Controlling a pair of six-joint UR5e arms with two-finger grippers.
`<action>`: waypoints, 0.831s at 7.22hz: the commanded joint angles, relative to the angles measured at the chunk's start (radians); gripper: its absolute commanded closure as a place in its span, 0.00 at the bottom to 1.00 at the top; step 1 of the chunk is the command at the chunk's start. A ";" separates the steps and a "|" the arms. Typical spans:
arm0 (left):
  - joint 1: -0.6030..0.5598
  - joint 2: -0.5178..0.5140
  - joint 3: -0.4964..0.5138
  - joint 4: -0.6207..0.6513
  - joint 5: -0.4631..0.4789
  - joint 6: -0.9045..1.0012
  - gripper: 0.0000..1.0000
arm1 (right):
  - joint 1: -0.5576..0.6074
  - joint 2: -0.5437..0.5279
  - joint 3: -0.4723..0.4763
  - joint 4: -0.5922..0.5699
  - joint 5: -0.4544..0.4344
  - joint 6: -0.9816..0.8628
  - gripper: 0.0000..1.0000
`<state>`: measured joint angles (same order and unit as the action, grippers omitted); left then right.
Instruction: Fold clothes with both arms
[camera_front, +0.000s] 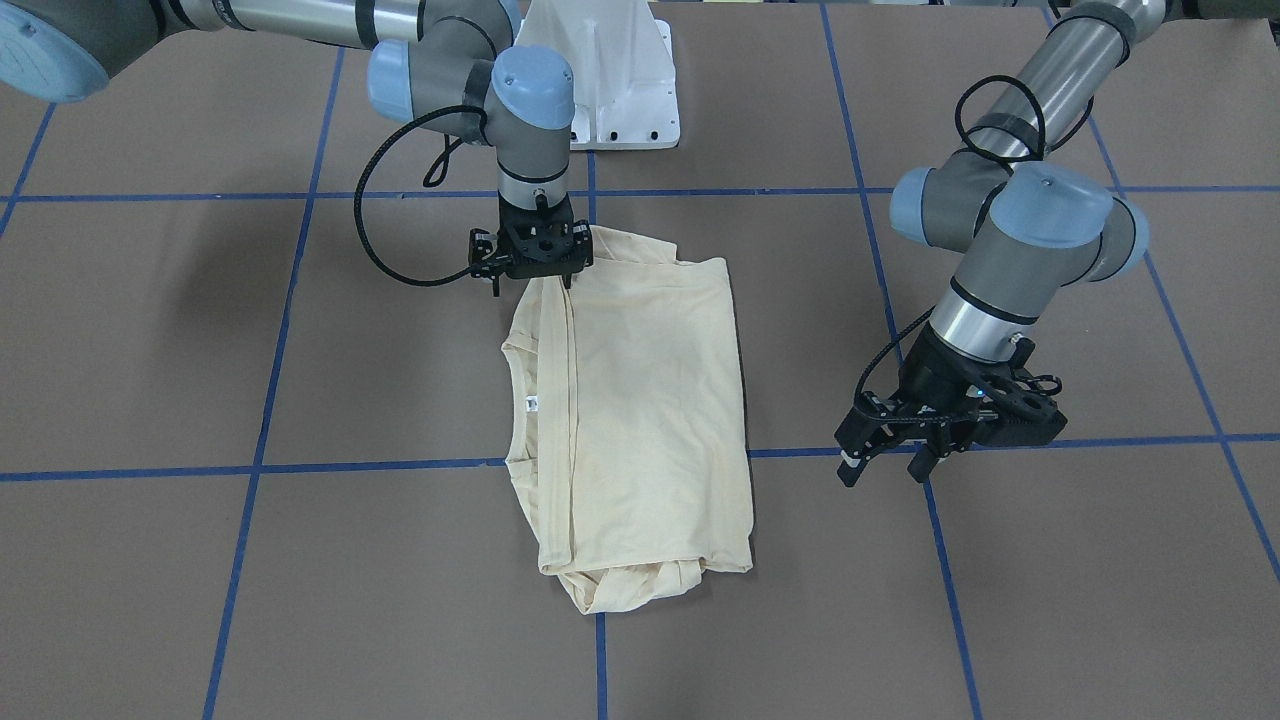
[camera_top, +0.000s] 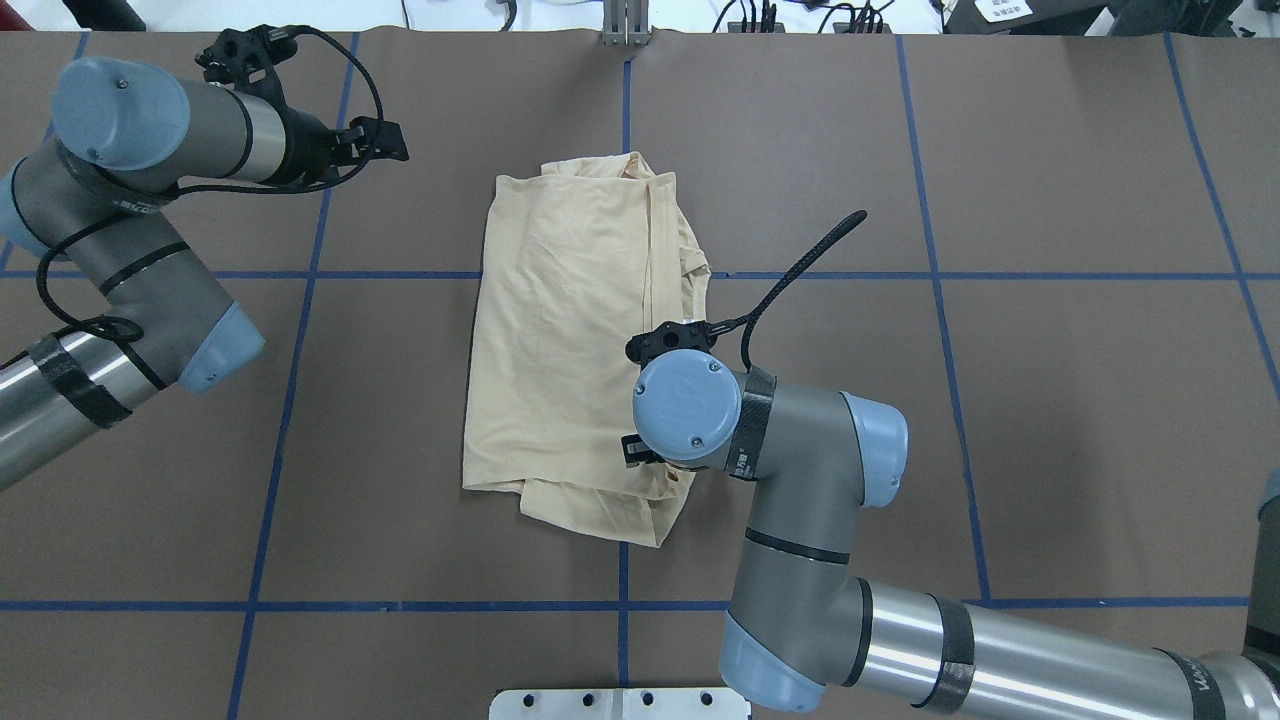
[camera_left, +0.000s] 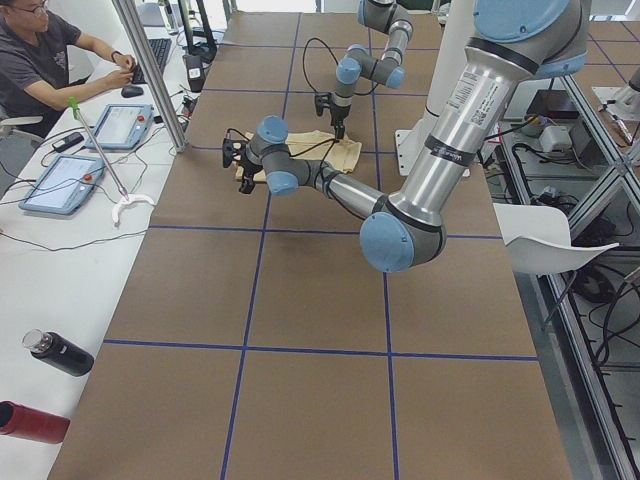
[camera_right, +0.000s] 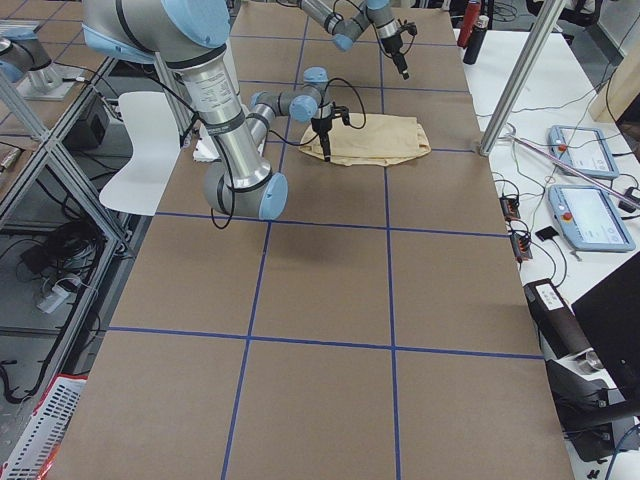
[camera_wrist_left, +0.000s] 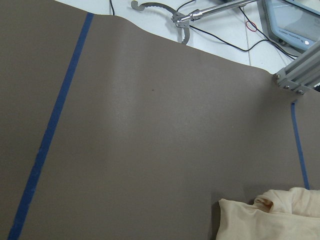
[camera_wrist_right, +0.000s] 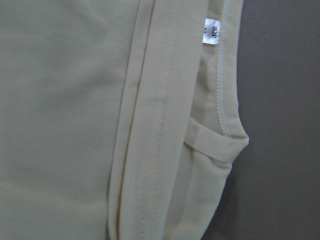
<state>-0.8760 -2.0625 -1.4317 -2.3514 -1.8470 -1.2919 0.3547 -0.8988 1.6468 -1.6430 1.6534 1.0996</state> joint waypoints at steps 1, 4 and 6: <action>0.000 -0.002 0.004 -0.002 0.000 -0.001 0.00 | -0.002 0.006 -0.001 0.002 0.008 -0.020 0.00; 0.002 -0.008 0.007 -0.005 0.000 -0.004 0.00 | -0.002 0.003 -0.008 0.000 0.034 -0.020 0.00; 0.000 -0.007 0.007 -0.005 0.000 -0.003 0.00 | 0.000 0.000 -0.008 -0.001 0.060 -0.020 0.00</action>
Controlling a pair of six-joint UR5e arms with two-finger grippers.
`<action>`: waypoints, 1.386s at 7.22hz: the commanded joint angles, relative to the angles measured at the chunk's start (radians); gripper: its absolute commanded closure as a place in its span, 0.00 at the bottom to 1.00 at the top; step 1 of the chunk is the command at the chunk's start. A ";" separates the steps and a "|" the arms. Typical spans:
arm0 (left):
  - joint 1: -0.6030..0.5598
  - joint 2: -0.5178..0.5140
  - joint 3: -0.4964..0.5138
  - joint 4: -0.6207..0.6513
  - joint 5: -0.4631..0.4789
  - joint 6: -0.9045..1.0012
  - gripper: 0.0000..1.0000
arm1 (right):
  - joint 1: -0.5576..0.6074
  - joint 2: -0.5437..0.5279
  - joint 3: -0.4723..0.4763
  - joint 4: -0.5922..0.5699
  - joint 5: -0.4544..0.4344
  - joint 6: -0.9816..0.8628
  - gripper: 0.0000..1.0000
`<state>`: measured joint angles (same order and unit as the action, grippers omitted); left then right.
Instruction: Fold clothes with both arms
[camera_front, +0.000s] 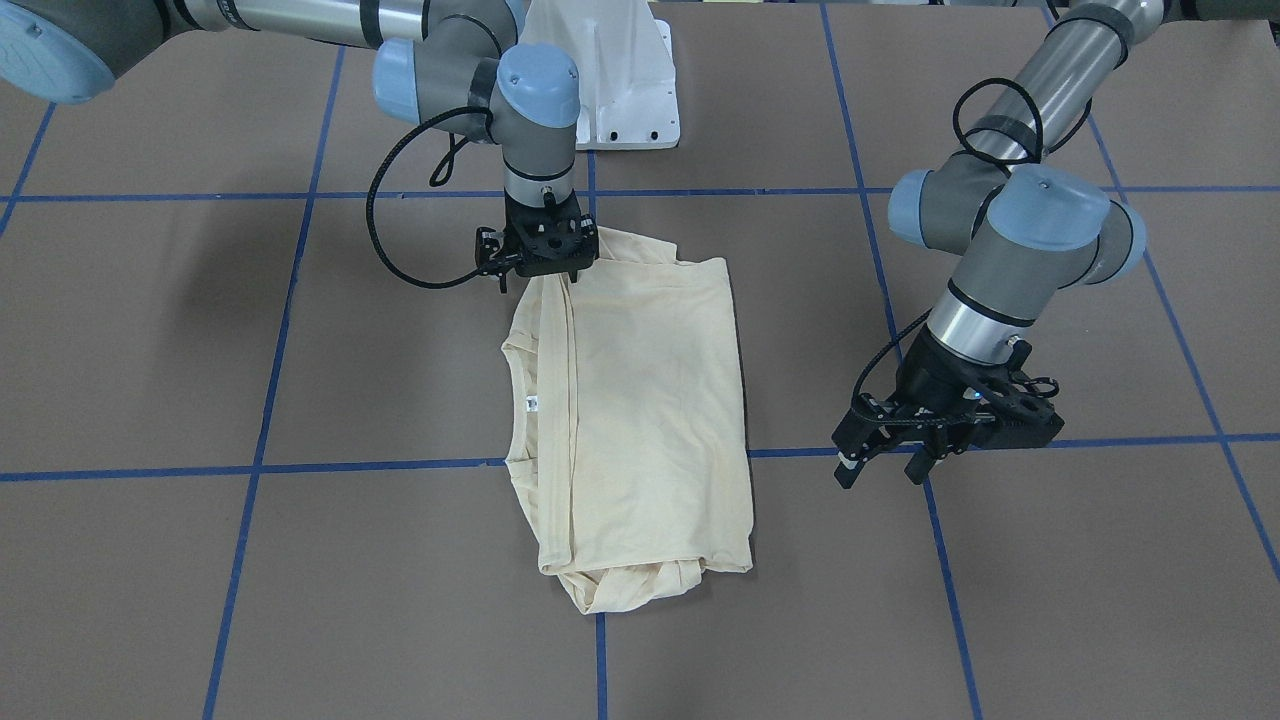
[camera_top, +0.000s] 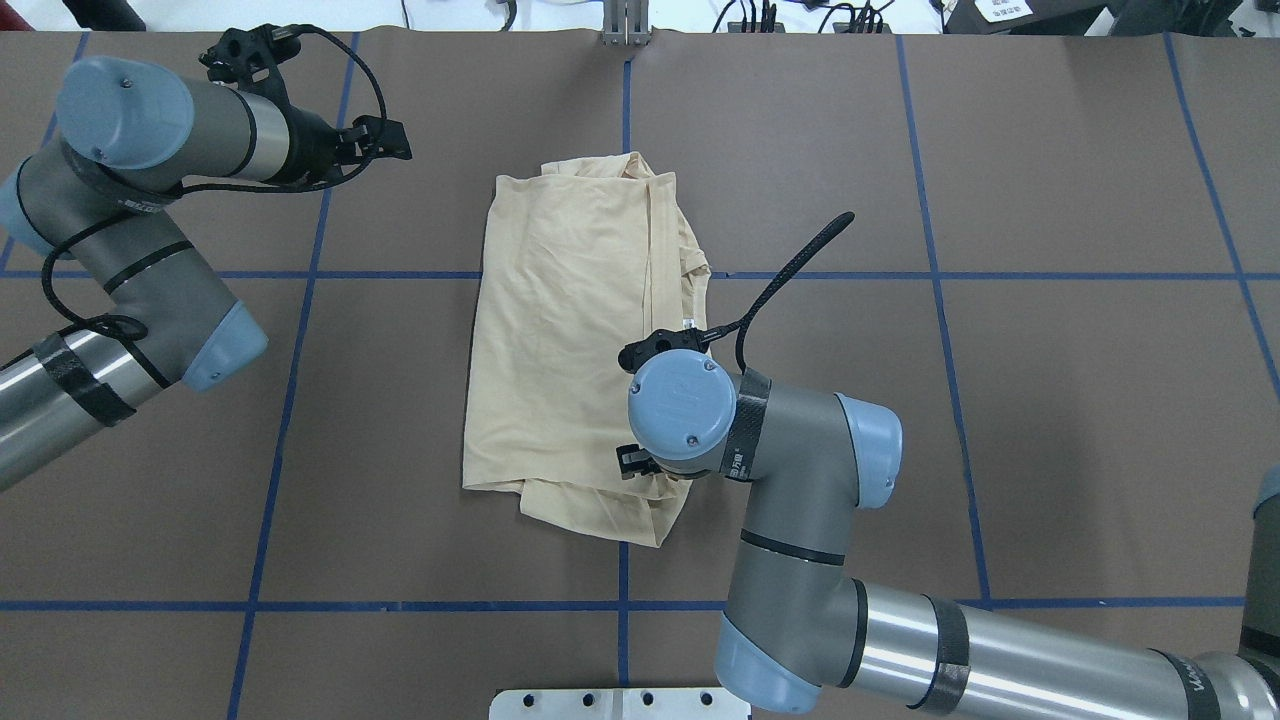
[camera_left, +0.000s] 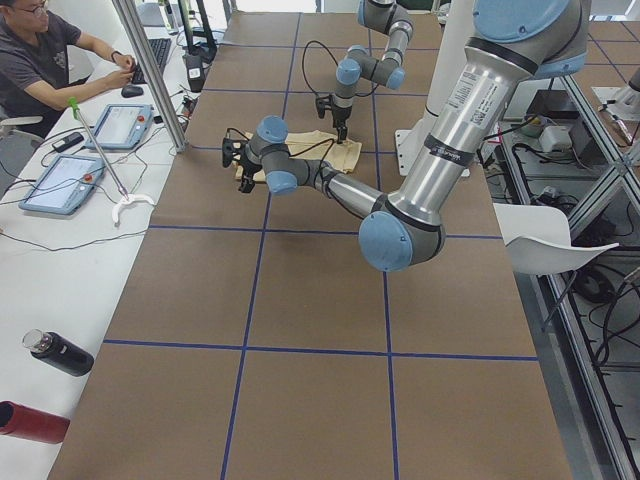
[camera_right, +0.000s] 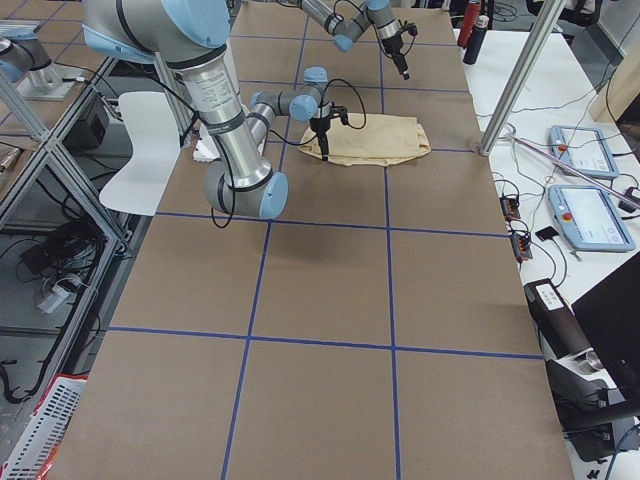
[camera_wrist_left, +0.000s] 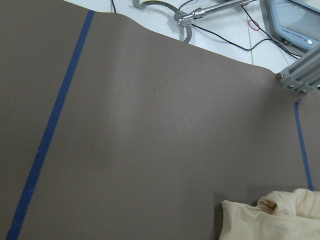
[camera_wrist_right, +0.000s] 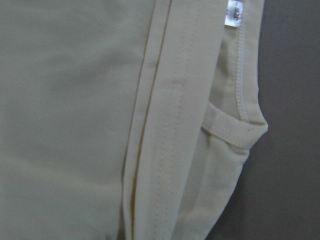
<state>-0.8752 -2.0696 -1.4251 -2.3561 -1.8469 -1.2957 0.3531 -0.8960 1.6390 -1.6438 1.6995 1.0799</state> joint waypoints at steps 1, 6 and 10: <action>0.001 0.000 0.000 0.000 0.000 -0.001 0.00 | 0.010 -0.006 -0.001 -0.002 0.015 0.000 0.00; 0.001 -0.006 0.000 -0.002 -0.002 0.001 0.00 | 0.072 -0.014 0.001 -0.044 0.063 0.000 0.00; 0.002 -0.015 -0.005 0.000 -0.003 0.001 0.00 | 0.083 -0.046 0.010 -0.048 0.063 0.000 0.00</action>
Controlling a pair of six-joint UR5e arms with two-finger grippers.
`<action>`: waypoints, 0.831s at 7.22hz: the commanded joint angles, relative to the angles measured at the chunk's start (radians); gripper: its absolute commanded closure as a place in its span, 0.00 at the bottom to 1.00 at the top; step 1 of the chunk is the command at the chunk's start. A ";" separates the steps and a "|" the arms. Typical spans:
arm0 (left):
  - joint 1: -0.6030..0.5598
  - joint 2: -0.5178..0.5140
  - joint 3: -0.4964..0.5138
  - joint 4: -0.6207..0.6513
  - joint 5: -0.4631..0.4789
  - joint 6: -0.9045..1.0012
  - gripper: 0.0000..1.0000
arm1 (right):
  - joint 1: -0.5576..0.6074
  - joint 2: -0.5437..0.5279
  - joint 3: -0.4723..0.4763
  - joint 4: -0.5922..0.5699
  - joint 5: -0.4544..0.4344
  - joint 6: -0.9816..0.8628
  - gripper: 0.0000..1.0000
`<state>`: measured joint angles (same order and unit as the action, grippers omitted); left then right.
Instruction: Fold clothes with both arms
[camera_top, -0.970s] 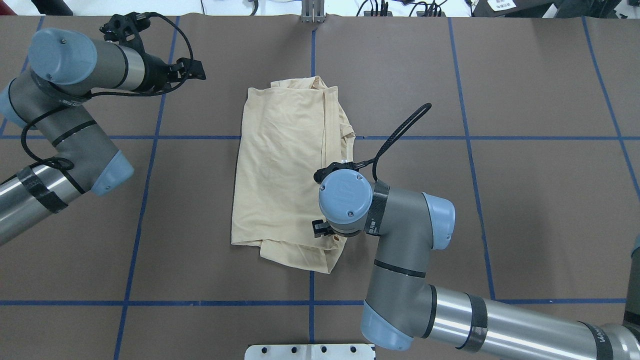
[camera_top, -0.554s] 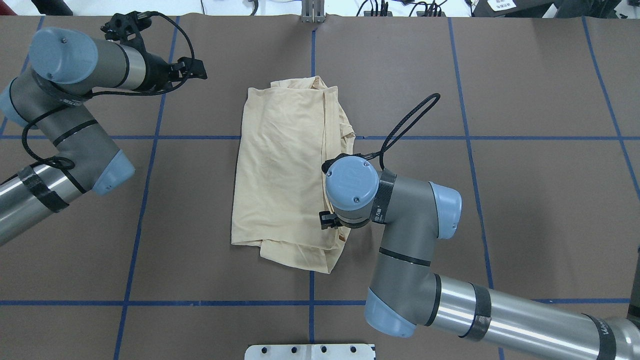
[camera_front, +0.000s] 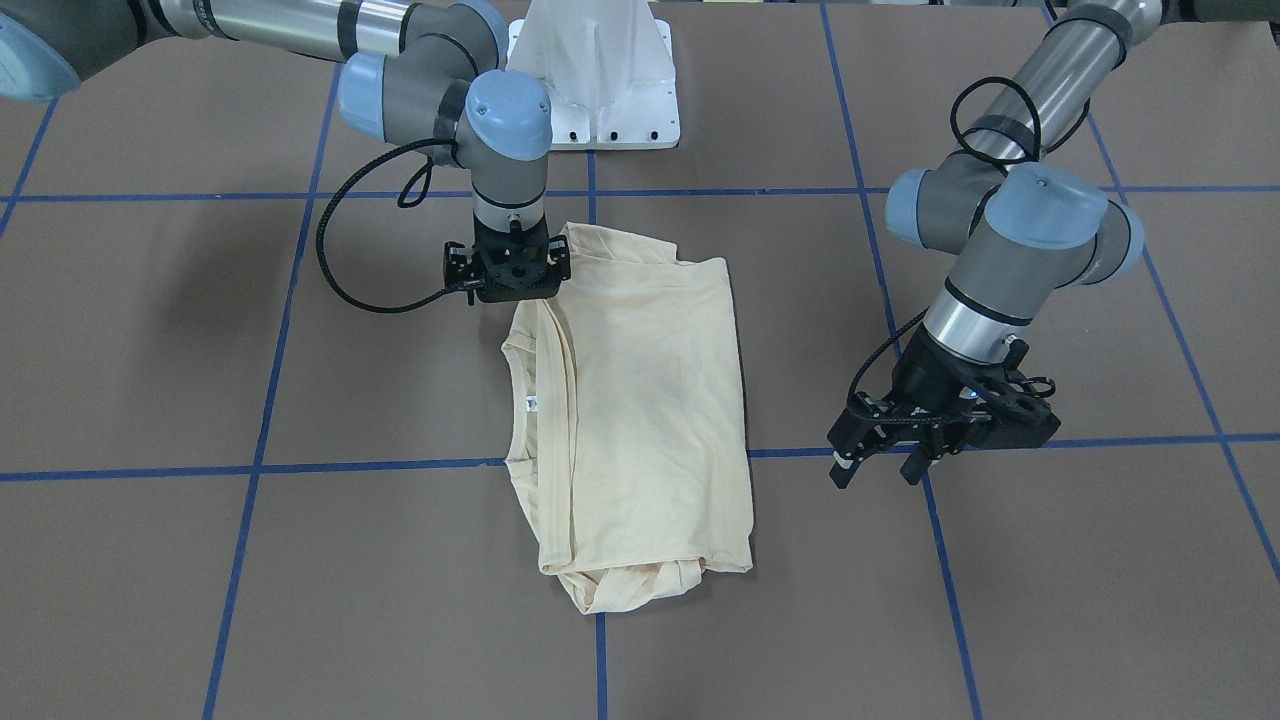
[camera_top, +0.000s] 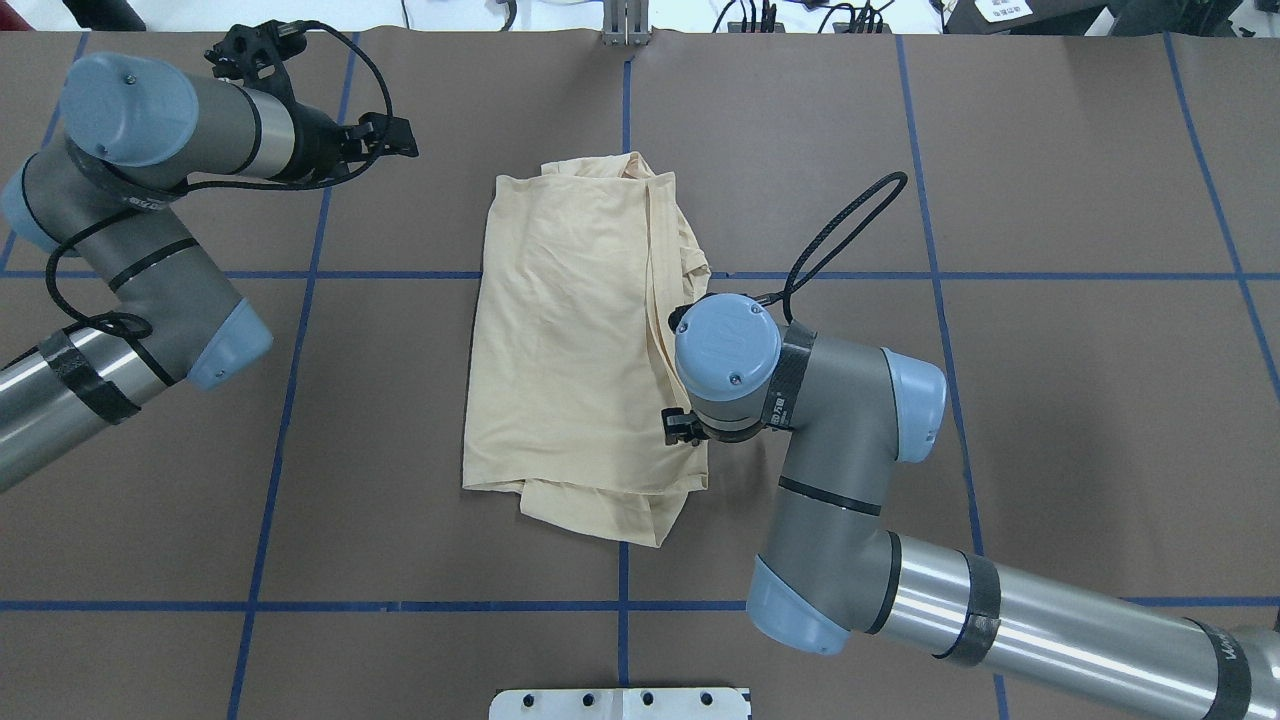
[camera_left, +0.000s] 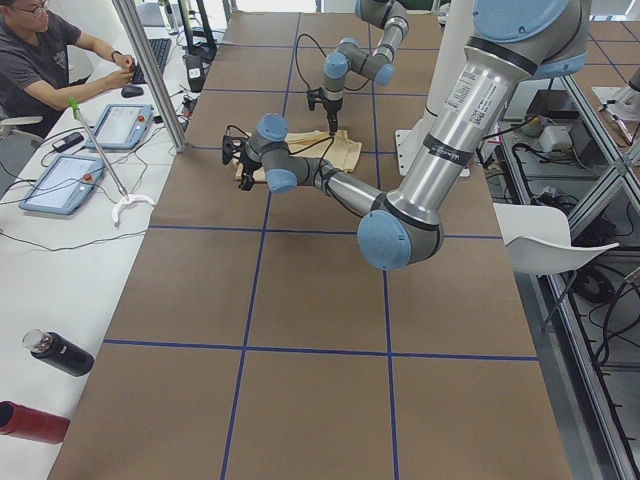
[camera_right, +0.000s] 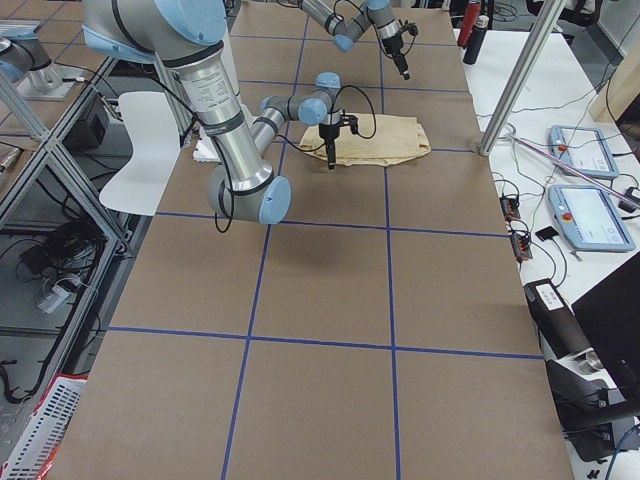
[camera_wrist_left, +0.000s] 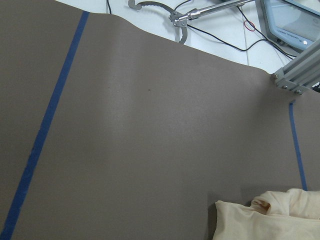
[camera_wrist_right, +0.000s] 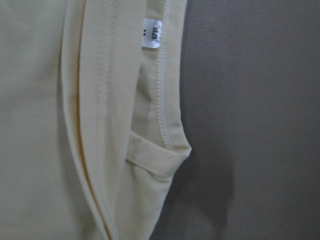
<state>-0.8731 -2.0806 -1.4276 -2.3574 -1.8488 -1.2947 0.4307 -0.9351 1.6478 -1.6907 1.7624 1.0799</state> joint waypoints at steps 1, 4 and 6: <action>-0.001 -0.003 -0.001 0.000 -0.001 0.000 0.00 | 0.008 -0.005 0.001 0.000 -0.001 0.000 0.00; -0.001 -0.001 0.003 0.003 -0.001 0.002 0.00 | 0.032 0.010 0.001 0.008 -0.006 -0.003 0.00; -0.010 -0.003 0.010 0.003 0.000 0.046 0.00 | 0.052 0.066 -0.060 0.013 -0.014 -0.078 0.00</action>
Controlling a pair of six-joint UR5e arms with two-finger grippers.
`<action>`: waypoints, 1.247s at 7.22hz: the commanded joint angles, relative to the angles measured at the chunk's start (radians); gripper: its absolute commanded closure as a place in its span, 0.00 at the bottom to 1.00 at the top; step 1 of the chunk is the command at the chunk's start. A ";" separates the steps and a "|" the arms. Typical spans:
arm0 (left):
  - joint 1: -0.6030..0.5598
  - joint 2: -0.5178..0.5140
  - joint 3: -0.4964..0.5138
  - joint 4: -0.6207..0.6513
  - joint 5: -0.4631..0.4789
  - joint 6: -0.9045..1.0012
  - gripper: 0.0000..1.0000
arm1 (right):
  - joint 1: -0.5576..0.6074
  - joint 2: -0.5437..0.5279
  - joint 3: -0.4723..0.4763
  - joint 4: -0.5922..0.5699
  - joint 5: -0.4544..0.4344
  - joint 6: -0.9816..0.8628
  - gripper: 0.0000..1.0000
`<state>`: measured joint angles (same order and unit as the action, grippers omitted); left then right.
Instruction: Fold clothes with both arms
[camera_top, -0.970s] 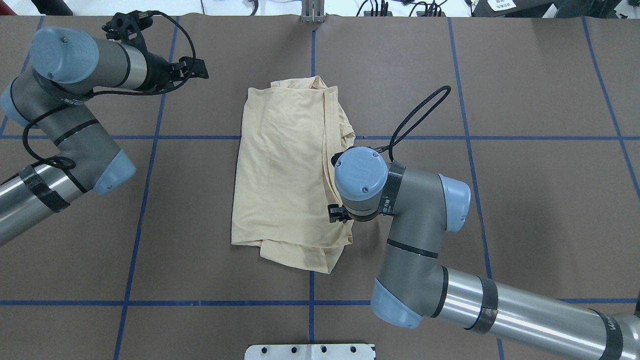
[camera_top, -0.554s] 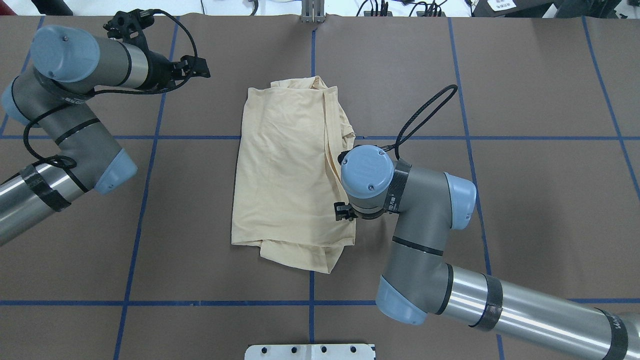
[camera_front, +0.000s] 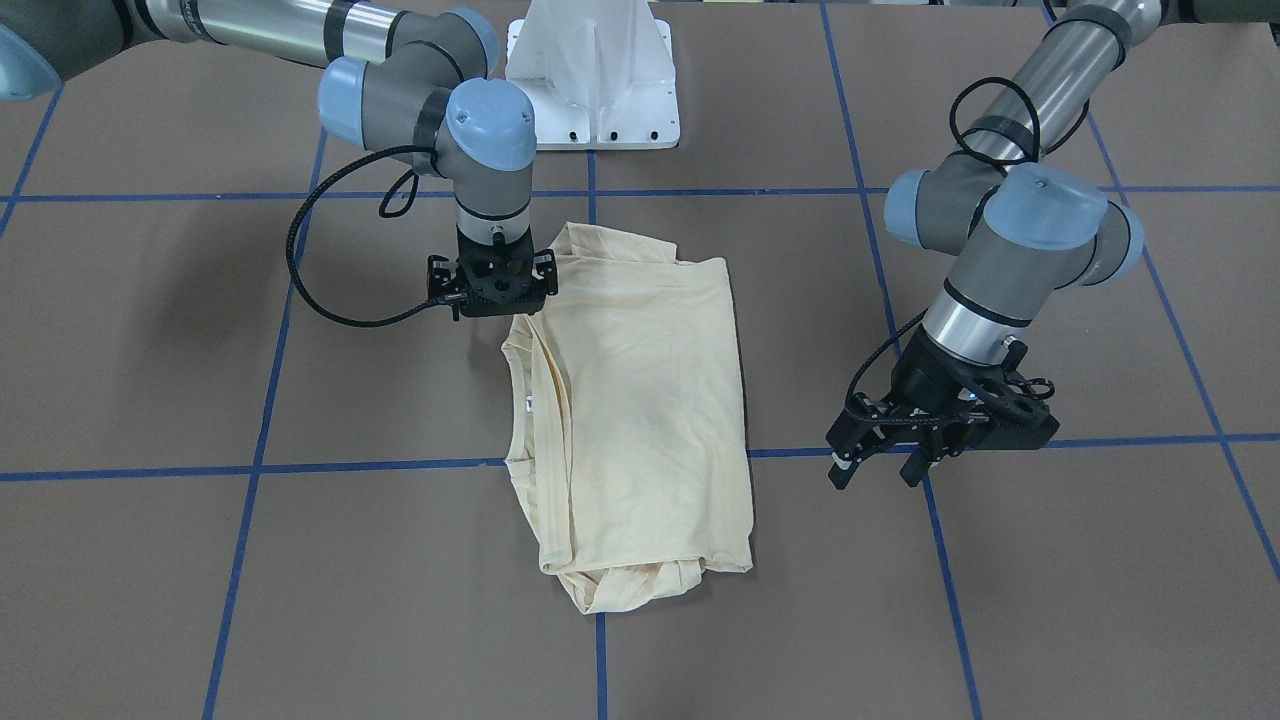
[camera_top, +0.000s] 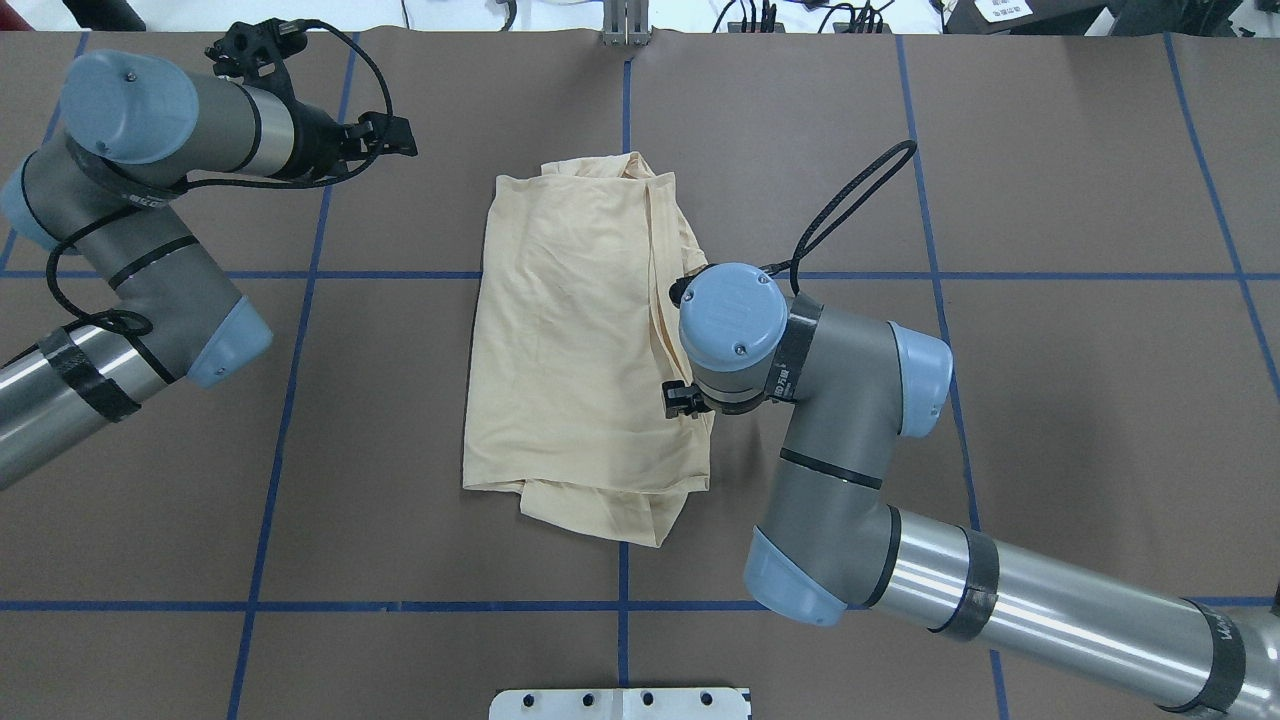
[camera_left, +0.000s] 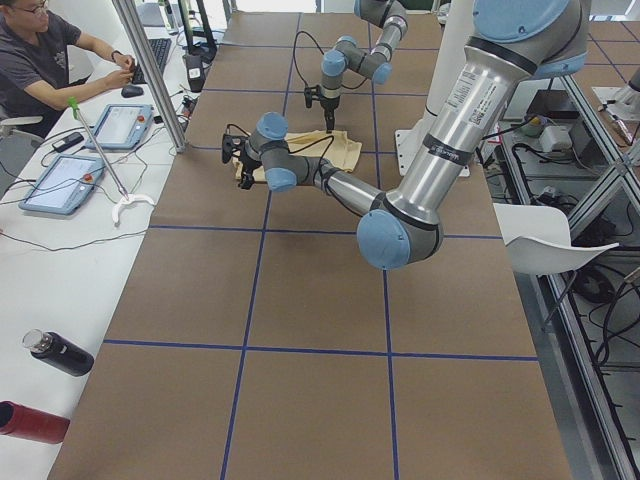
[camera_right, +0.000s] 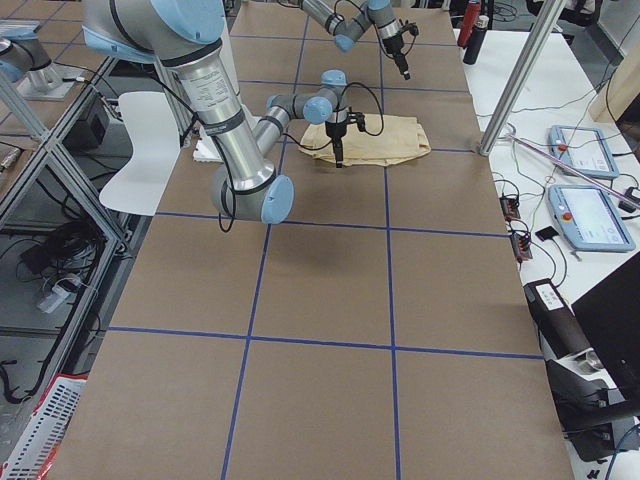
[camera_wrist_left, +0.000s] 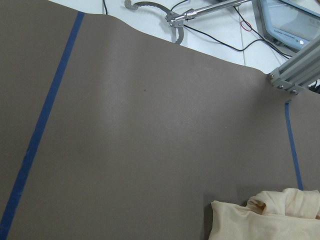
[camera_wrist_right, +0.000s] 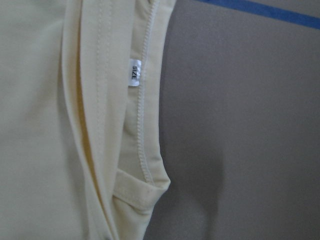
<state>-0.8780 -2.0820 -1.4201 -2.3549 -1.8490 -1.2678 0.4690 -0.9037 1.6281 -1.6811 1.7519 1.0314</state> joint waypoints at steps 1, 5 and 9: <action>-0.006 -0.001 0.004 0.000 0.001 0.019 0.00 | 0.025 0.099 -0.101 0.004 -0.003 -0.030 0.00; -0.007 -0.004 0.004 -0.001 0.001 0.018 0.00 | 0.040 0.143 -0.278 0.184 -0.006 -0.047 0.00; -0.007 -0.004 0.006 -0.001 0.001 0.018 0.00 | 0.092 0.132 -0.277 0.167 0.058 -0.079 0.00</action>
<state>-0.8863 -2.0862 -1.4148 -2.3562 -1.8485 -1.2502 0.5516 -0.7651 1.3520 -1.5097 1.7935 0.9601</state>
